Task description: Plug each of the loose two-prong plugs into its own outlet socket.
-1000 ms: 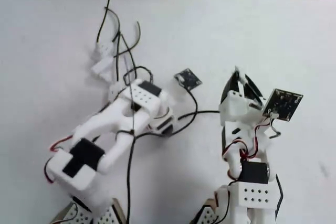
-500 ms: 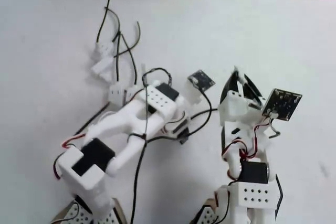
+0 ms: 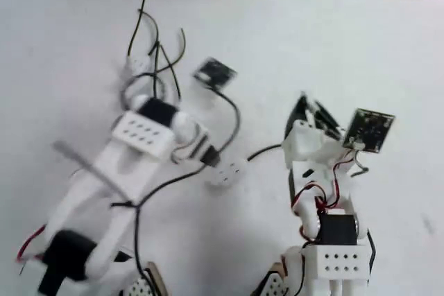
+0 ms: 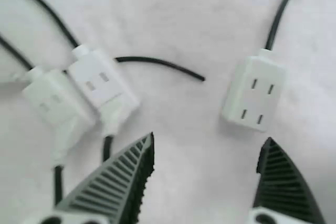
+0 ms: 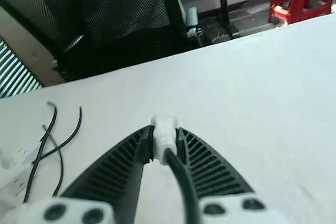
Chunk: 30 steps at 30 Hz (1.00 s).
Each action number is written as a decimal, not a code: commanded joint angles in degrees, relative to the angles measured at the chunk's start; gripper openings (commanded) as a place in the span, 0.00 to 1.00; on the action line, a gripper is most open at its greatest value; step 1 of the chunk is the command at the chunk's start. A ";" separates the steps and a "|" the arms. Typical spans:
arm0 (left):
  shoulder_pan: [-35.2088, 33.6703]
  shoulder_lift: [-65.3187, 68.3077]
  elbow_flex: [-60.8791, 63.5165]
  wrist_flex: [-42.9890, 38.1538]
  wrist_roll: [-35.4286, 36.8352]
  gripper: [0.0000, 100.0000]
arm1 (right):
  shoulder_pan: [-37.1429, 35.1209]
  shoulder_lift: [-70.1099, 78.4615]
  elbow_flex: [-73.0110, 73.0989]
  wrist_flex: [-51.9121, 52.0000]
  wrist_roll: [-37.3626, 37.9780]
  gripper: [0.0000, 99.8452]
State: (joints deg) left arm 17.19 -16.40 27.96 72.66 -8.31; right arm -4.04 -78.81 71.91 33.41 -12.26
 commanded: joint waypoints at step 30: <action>-38.20 -59.47 49.05 -12.13 -11.96 0.31 | -29.14 22.11 -10.81 19.65 21.45 0.02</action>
State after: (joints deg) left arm -20.00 -75.21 77.19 61.67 -19.91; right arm -32.26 -61.05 65.32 52.22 8.66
